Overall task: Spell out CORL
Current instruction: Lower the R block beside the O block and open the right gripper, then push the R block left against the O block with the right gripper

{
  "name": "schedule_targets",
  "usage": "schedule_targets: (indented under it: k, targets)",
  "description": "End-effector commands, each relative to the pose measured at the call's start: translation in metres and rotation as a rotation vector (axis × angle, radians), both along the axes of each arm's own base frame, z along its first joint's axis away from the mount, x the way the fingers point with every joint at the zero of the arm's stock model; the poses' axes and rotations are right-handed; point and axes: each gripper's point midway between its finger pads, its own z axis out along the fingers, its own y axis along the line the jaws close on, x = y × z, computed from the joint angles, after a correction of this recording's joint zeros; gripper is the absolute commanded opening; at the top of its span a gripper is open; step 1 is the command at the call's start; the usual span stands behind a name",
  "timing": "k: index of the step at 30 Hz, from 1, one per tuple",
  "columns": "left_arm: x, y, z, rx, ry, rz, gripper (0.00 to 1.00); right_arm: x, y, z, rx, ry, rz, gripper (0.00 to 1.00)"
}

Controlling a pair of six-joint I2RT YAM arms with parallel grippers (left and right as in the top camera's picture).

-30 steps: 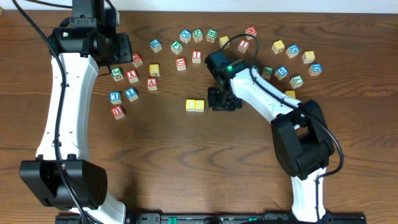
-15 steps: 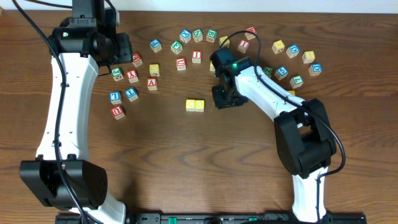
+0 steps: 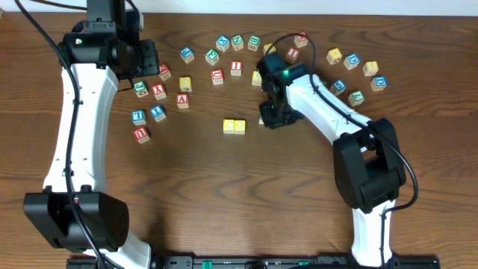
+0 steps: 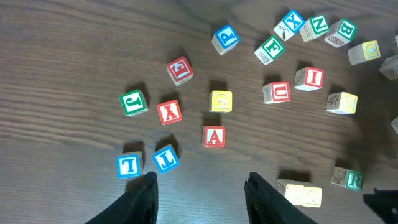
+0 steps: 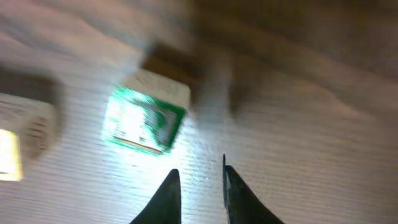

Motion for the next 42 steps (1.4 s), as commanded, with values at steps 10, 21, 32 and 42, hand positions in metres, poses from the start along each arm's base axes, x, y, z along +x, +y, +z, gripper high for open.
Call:
schedule_targets:
  k: [10, 21, 32, 42]
  targets:
    - [0.002, 0.000, -0.004, 0.003, 0.011, 0.003, 0.45, 0.045, 0.006, 0.024, 0.093, -0.131, -0.117, 0.08]
    - [0.002, 0.000, -0.004, 0.003, 0.011, 0.003, 0.45, 0.042, 0.015, -0.007, 0.155, -0.135, -0.162, 0.05]
    - [0.002, 0.000, -0.004, 0.003, 0.011, 0.003, 0.45, 0.029, 0.031, -0.012, 0.199, -0.101, -0.057, 0.07]
    - [0.002, 0.000, -0.004, 0.003, 0.011, 0.004, 0.45, 0.018, 0.044, -0.013, 0.211, -0.078, 0.020, 0.08]
